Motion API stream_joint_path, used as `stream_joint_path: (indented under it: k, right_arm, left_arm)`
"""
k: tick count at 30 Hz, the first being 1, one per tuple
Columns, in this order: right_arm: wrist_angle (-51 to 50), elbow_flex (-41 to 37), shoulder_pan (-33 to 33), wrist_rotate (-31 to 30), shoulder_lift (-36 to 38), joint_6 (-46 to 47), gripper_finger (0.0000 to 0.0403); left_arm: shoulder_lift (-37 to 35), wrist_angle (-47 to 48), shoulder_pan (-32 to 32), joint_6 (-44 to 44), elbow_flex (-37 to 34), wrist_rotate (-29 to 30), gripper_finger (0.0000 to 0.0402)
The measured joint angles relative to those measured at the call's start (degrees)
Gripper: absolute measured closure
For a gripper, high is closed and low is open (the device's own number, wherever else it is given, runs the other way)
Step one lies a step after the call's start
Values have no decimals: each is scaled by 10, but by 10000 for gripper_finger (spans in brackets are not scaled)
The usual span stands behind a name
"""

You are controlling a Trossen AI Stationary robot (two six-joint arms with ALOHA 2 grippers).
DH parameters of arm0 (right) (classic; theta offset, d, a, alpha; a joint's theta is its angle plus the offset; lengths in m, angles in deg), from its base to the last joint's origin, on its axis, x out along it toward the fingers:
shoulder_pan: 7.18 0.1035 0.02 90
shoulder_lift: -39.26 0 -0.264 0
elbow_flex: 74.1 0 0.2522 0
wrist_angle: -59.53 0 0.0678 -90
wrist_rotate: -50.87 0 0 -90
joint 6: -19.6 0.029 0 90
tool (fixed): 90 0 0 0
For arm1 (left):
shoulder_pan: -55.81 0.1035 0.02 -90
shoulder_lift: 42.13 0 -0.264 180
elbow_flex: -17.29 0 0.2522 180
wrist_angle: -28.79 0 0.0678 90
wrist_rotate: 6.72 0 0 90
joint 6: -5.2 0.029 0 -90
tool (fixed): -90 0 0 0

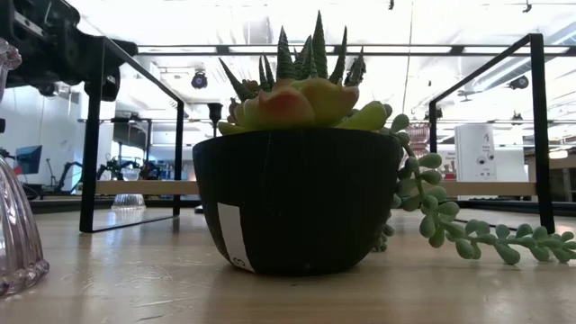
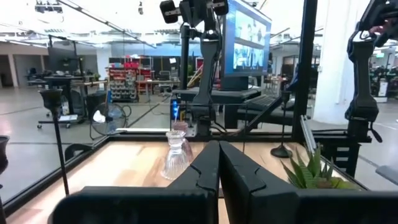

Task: Pick & Place candle stick holders
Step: Put the right pink candle holder on the shelf

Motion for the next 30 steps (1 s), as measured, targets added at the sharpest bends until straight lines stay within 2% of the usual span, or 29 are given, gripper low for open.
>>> stream_joint_path:
  k: [3,11,14,18,24,30]
  right_arm:
    - [0,0,0,0,-6,0,394]
    - [8,0,0,0,-27,-1,394]
    - [29,-30,4,21,-8,-4,394]
    - [188,-172,30,81,101,-18,394]
    - [223,-372,33,28,271,57,394]
    - [340,-512,34,34,429,72,394]
  left_arm:
    - [0,16,0,-8,18,0,388]
    - [18,134,0,-8,107,31,394]
    - [25,144,0,-8,125,31,395]
    - [27,149,0,-7,131,29,394]
    - [27,167,-2,-19,131,26,394]
    - [70,183,-13,-14,155,56,398]
